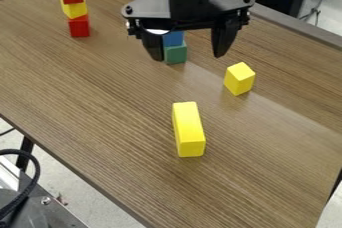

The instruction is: Put the blue rectangular block on top of the yellow rectangular block

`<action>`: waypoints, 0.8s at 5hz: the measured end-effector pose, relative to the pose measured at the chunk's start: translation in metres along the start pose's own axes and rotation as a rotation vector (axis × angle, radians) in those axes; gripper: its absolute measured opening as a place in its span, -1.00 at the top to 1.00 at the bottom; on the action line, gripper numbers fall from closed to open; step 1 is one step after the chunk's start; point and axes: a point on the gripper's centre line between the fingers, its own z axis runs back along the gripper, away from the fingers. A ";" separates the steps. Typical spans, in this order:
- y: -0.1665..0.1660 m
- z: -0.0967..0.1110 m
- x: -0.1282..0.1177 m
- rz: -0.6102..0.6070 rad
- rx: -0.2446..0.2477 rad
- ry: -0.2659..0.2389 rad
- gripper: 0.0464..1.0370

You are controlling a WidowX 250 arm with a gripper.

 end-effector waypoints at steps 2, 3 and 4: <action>0.012 -0.021 0.003 -0.023 0.089 0.038 -0.93; 0.019 -0.031 0.014 -0.027 0.116 0.035 -0.92; 0.022 -0.039 0.030 -0.033 0.116 0.017 -0.93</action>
